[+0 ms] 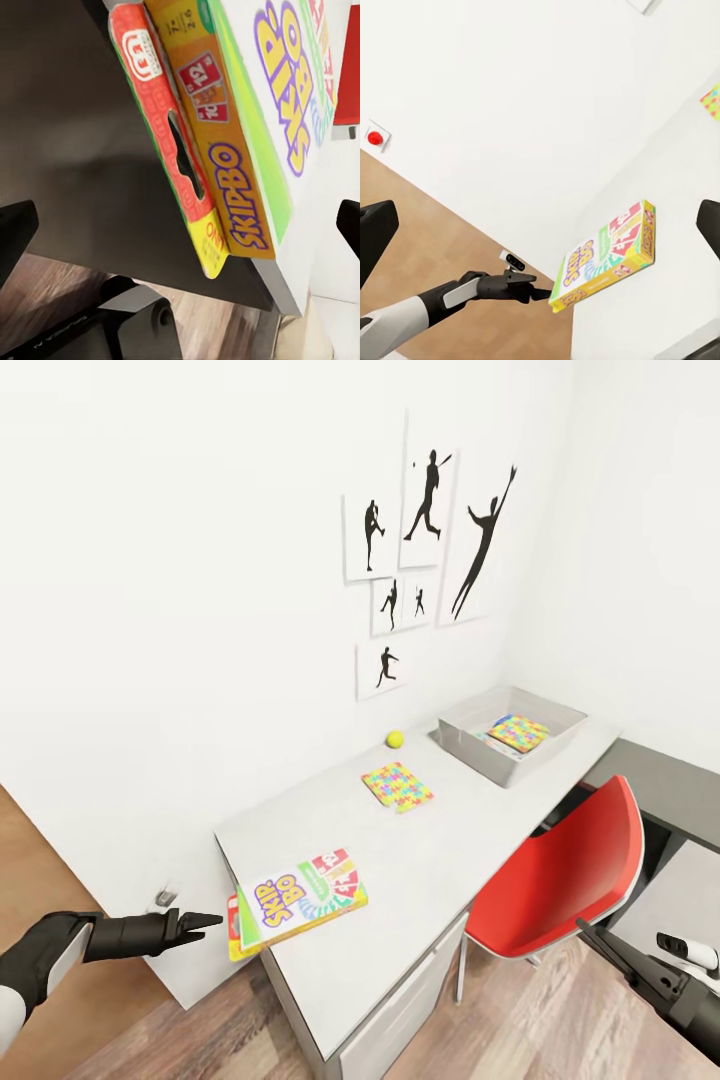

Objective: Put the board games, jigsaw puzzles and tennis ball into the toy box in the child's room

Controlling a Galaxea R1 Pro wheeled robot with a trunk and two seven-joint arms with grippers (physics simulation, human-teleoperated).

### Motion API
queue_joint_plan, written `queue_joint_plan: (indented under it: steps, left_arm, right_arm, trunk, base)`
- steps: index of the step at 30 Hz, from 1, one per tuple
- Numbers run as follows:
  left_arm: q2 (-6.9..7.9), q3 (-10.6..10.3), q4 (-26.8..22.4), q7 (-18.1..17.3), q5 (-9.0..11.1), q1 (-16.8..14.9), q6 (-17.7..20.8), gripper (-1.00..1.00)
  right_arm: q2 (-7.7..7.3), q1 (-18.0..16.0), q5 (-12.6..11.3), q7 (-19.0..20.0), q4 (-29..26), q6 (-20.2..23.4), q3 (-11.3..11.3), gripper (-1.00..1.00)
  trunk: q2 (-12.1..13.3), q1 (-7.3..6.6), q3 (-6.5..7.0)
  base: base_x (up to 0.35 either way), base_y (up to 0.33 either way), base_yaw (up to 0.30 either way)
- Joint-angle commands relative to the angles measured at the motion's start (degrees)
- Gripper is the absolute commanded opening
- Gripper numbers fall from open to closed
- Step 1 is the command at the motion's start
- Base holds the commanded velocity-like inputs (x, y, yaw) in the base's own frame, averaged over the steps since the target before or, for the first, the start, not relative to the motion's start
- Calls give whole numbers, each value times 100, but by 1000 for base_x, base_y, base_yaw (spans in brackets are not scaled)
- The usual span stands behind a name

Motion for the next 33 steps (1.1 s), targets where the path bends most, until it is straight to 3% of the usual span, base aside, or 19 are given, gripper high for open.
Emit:
queue_joint_plan:
  steps: [1, 17, 33]
  left_arm:
    - [2, -13, -1, -9, 27, -3, 51, 100]
    - [-2, -14, -18, -9, 35, -3, 25, 100]
    - [-1, -14, -19, -13, 35, -3, 20, 100]
  right_arm:
    - [-2, 1, -38, -8, -3, 43, 1, 100]
    - [-1, 1, -31, -9, -3, 34, 1, 100]
    - [1, 1, -30, -14, -3, 26, 4, 100]
  trunk:
    - [-46, 23, -24]
    - [-126, 67, -60]
    - [-126, 67, -60]
  base:
    - [0, 0, 0]
    - [0, -2, 0]
    - [0, -100, 0]
